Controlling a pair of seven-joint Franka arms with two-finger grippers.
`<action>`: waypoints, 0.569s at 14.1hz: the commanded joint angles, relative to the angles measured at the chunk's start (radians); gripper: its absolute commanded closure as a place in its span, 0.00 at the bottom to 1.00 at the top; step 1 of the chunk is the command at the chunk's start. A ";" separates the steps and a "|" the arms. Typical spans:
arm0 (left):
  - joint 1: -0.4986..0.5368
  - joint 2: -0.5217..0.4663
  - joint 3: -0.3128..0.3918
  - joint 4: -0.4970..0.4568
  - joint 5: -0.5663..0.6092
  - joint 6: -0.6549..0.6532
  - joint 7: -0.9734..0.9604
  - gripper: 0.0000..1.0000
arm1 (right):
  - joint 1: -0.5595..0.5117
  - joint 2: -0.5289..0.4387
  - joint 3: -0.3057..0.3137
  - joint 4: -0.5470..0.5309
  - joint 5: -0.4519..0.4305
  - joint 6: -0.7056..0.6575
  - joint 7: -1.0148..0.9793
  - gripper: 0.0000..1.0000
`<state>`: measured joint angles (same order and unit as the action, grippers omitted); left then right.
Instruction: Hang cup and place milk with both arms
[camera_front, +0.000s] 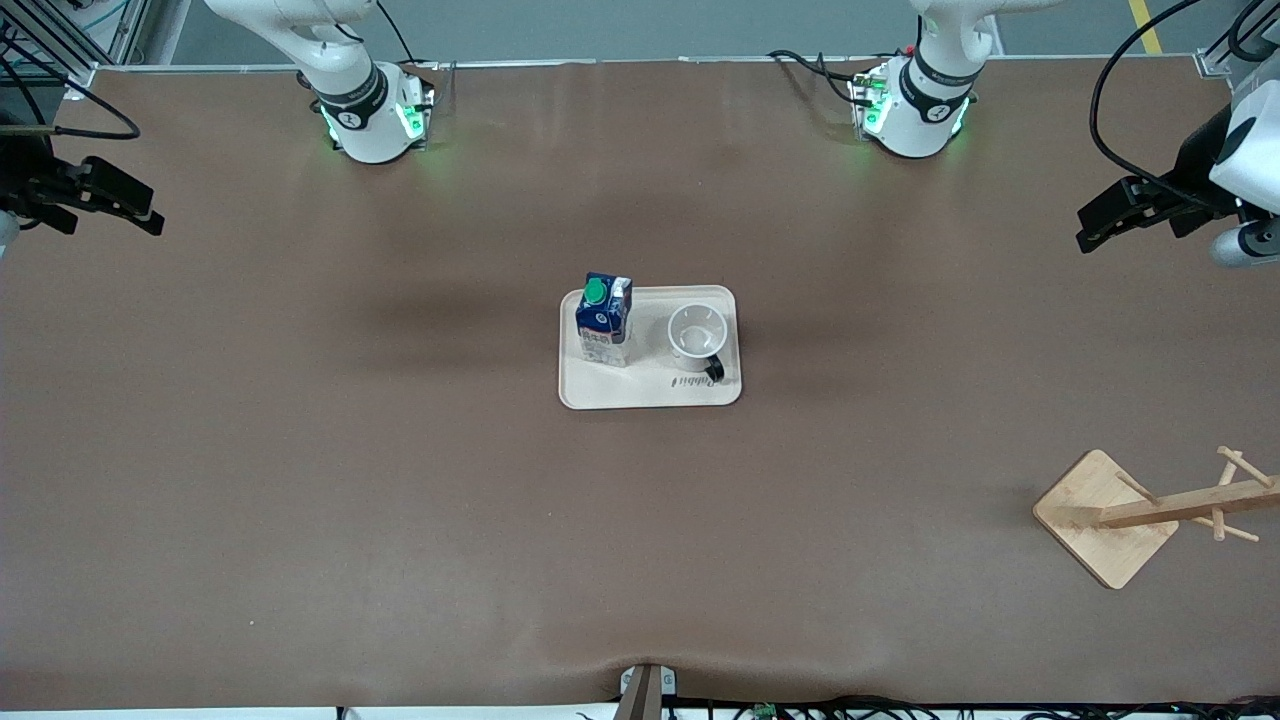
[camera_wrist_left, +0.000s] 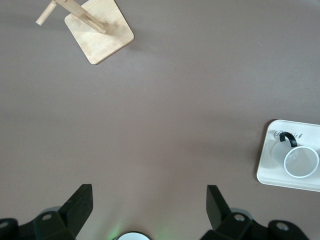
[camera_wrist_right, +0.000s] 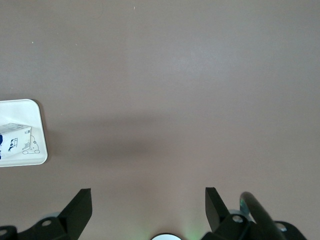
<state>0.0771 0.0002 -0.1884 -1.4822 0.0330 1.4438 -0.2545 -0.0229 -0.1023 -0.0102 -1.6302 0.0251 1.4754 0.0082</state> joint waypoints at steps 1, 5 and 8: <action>-0.002 0.006 -0.005 0.019 0.019 -0.017 0.011 0.00 | -0.008 0.009 0.001 0.023 0.018 -0.010 -0.011 0.00; -0.003 0.007 -0.005 0.020 0.018 -0.017 0.007 0.00 | -0.002 0.009 0.001 0.026 0.018 -0.010 -0.010 0.00; -0.013 0.038 -0.012 0.013 0.004 -0.017 0.011 0.00 | -0.008 0.012 0.001 0.033 0.018 -0.010 -0.011 0.00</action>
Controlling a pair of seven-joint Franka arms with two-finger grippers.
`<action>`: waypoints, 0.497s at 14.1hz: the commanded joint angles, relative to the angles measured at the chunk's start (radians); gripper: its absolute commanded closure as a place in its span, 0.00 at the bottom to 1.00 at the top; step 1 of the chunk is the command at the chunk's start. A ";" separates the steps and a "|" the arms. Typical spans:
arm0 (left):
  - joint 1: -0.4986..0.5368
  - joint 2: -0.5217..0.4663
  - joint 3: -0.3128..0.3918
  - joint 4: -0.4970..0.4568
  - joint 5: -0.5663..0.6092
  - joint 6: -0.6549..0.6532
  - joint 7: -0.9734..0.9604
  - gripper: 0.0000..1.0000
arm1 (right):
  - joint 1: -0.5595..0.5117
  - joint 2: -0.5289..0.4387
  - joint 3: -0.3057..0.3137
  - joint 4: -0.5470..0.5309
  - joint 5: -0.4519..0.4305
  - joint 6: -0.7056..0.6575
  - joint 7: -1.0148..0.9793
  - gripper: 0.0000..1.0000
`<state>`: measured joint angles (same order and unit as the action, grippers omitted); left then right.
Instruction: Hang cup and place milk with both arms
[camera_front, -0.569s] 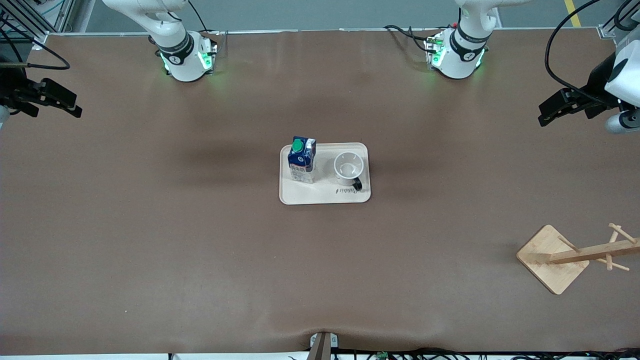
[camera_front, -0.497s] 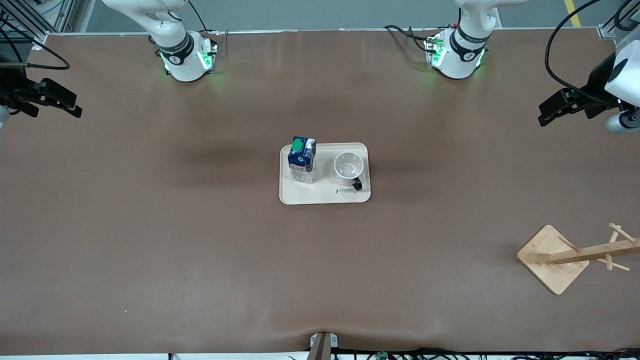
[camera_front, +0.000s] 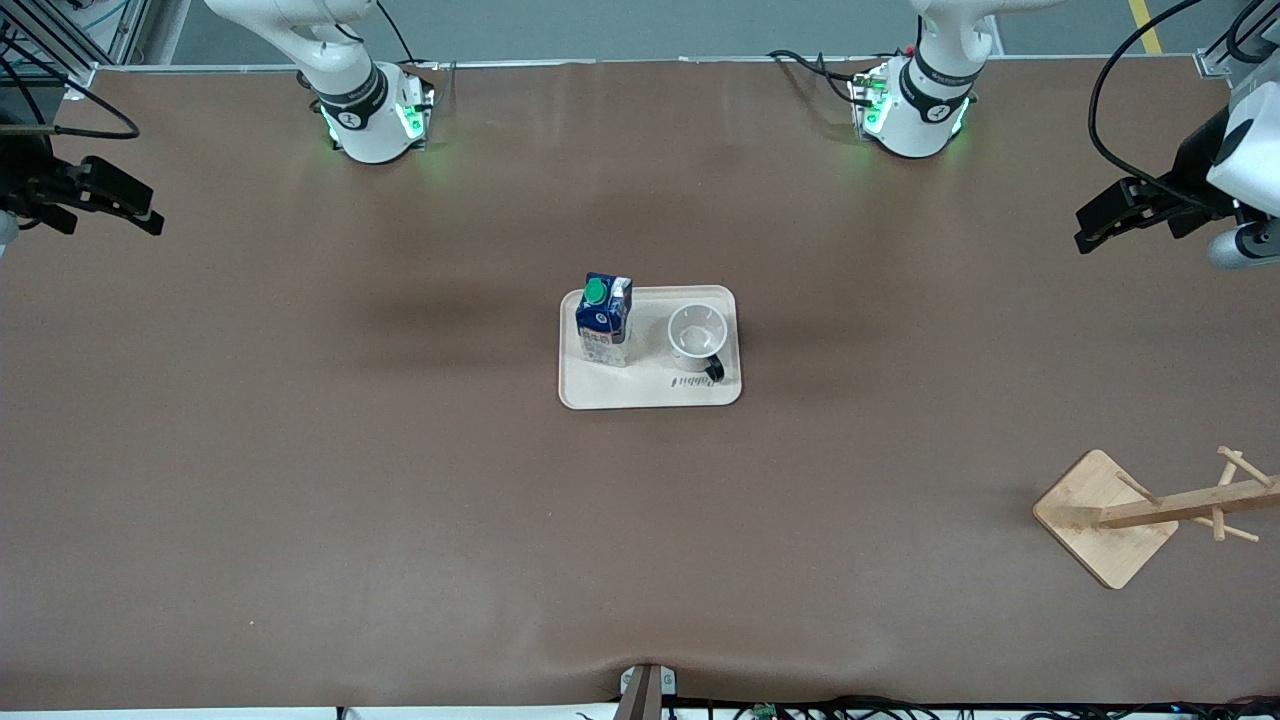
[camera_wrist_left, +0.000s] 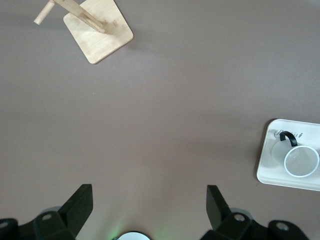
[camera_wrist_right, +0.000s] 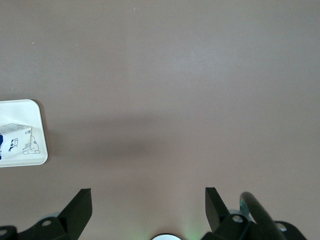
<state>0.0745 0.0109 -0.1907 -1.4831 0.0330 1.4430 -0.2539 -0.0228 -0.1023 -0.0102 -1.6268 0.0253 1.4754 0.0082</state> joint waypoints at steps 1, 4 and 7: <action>-0.031 0.046 -0.025 0.011 0.004 -0.016 -0.010 0.00 | -0.008 0.016 0.001 0.034 0.016 -0.010 -0.011 0.00; -0.117 0.093 -0.050 -0.008 0.002 0.003 -0.083 0.00 | -0.011 0.019 -0.001 0.035 0.016 -0.015 -0.011 0.00; -0.217 0.123 -0.058 -0.081 0.001 0.095 -0.282 0.00 | -0.009 0.021 -0.001 0.036 0.016 -0.010 -0.010 0.00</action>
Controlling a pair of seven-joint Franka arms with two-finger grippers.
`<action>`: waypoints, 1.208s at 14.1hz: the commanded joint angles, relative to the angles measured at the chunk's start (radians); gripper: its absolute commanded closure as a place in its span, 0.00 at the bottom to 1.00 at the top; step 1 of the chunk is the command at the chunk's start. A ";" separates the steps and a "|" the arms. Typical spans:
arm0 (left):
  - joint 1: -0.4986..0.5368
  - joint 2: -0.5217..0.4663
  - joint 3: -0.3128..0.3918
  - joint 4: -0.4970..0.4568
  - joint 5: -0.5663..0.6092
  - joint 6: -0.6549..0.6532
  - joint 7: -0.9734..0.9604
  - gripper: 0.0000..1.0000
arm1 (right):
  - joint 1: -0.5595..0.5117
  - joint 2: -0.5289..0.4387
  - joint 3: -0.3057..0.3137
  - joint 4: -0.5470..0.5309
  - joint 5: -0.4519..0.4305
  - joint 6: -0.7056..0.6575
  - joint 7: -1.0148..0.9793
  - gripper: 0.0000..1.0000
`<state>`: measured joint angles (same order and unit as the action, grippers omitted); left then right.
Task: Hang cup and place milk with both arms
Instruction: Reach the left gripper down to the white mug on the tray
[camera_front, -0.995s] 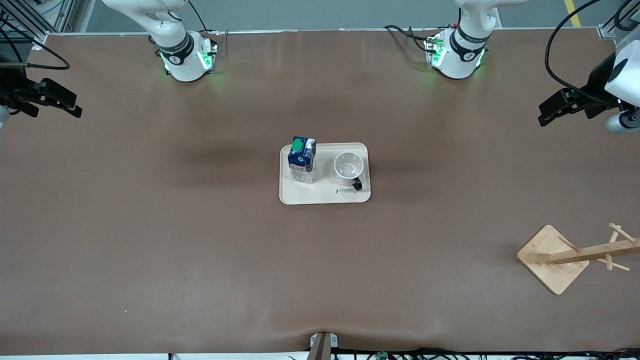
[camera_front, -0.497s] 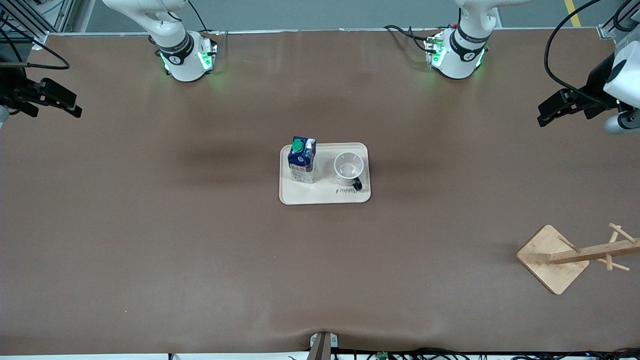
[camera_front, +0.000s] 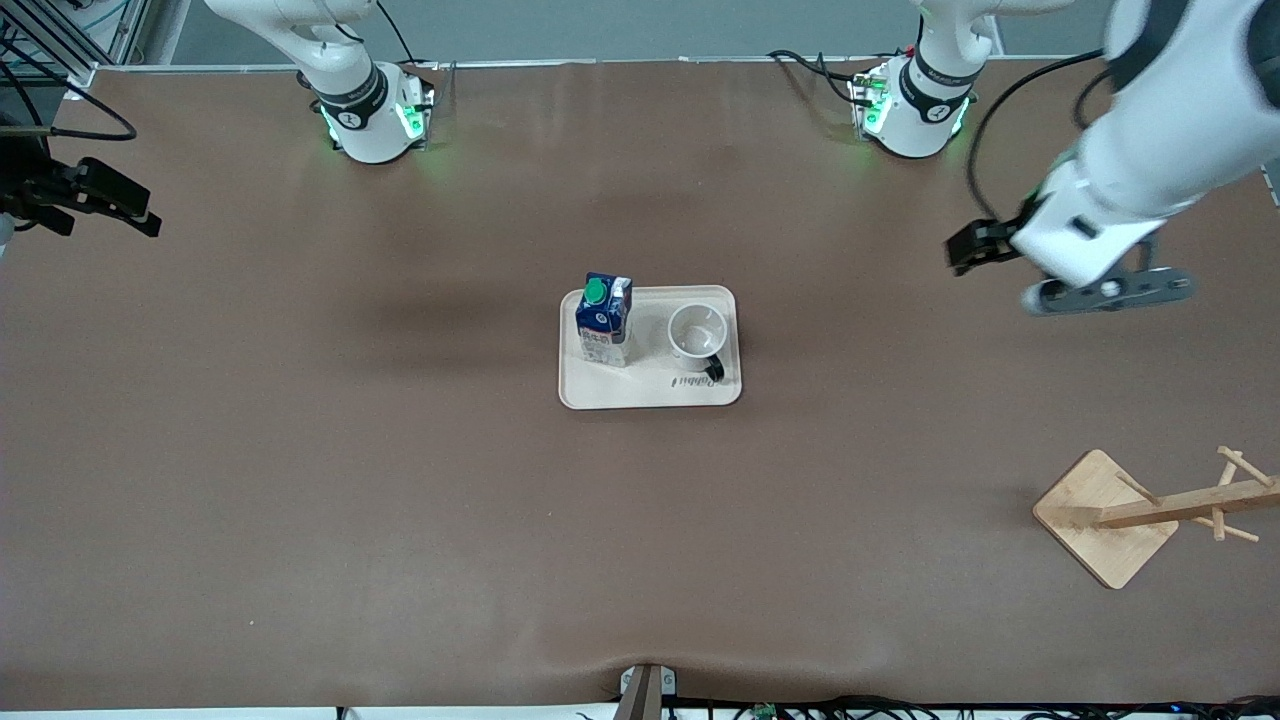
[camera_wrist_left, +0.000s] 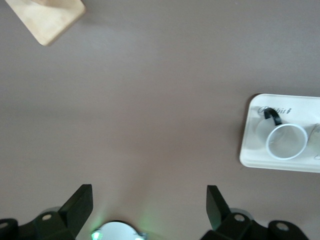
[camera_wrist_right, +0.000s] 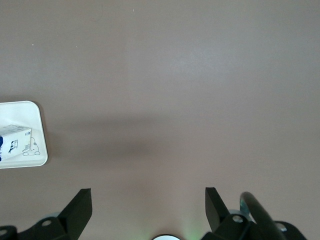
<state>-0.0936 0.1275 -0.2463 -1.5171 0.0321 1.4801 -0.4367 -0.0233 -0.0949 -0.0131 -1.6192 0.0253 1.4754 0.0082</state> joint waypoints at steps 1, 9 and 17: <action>-0.089 0.011 -0.002 -0.082 0.002 0.107 -0.170 0.00 | -0.007 0.014 0.002 0.028 0.016 -0.009 -0.010 0.00; -0.327 0.136 -0.001 -0.291 0.012 0.500 -0.667 0.00 | -0.015 0.021 0.002 0.038 0.016 -0.014 -0.010 0.00; -0.417 0.250 0.001 -0.417 0.020 0.778 -0.869 0.21 | 0.006 0.081 0.007 0.077 -0.001 -0.010 -0.011 0.00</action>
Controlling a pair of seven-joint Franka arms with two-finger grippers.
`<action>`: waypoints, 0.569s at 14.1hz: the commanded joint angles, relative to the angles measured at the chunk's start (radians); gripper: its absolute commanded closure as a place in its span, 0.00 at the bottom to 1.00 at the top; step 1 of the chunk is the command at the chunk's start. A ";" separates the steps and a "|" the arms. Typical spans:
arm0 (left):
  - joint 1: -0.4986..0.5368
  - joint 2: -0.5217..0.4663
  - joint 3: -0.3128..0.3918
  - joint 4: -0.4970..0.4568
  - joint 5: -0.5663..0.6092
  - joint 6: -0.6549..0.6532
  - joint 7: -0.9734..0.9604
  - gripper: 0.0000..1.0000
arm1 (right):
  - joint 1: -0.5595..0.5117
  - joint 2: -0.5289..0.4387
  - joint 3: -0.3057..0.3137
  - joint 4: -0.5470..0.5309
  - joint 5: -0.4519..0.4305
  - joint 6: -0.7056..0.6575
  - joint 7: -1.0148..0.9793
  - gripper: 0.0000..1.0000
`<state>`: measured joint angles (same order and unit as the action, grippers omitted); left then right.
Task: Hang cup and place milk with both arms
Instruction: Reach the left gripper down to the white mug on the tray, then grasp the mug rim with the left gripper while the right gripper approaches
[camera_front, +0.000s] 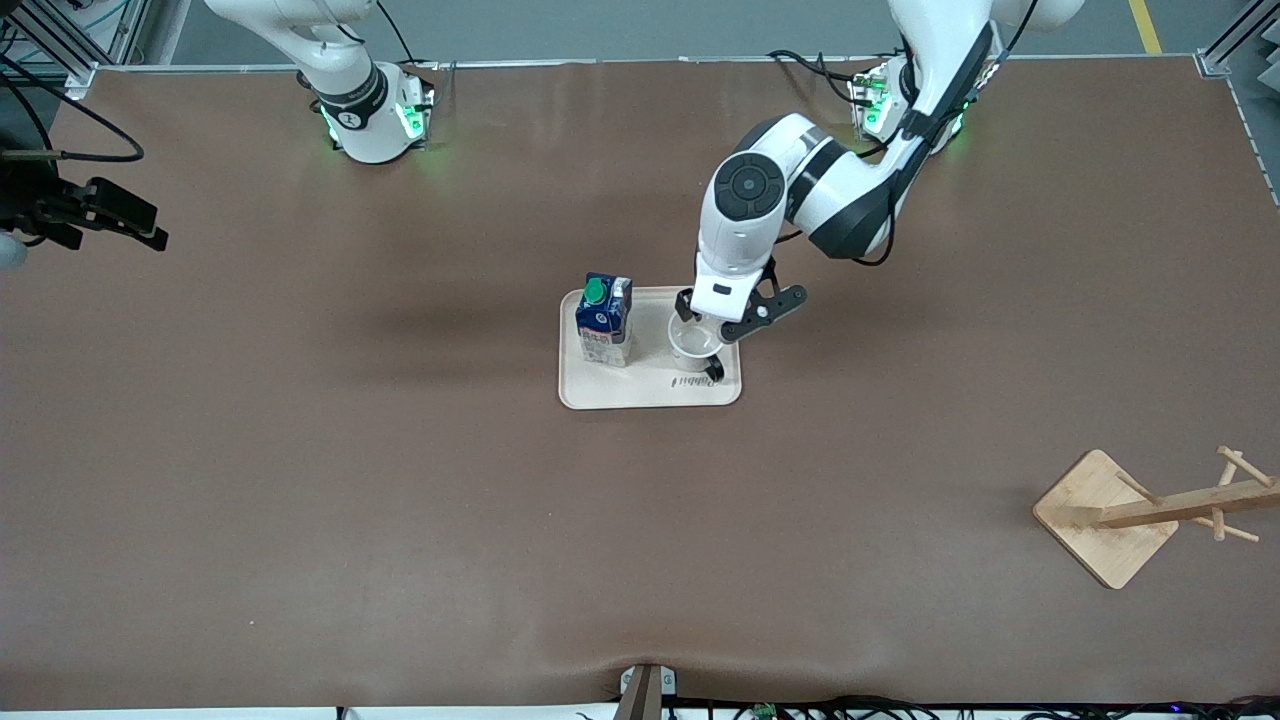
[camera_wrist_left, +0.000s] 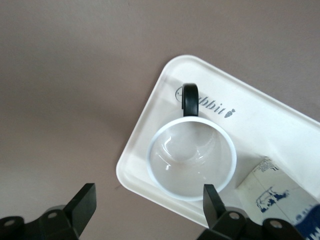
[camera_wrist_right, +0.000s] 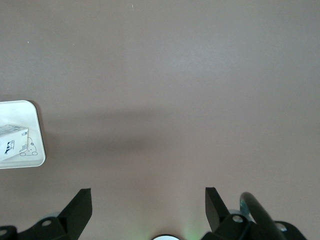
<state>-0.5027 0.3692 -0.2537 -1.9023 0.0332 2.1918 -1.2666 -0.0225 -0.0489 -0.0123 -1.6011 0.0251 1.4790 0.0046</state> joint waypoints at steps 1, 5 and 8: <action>-0.011 0.028 0.010 -0.038 0.019 0.098 -0.054 0.24 | 0.001 0.050 0.006 0.070 0.015 -0.022 0.003 0.00; -0.019 0.082 0.011 -0.038 0.019 0.155 -0.083 0.53 | -0.007 0.145 0.005 0.059 0.016 -0.028 0.005 0.00; -0.020 0.115 0.014 -0.038 0.028 0.195 -0.099 0.71 | -0.013 0.168 0.003 0.056 0.021 -0.039 -0.006 0.00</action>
<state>-0.5088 0.4699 -0.2522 -1.9389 0.0333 2.3555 -1.3329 -0.0243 0.0910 -0.0123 -1.5718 0.0255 1.4677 0.0051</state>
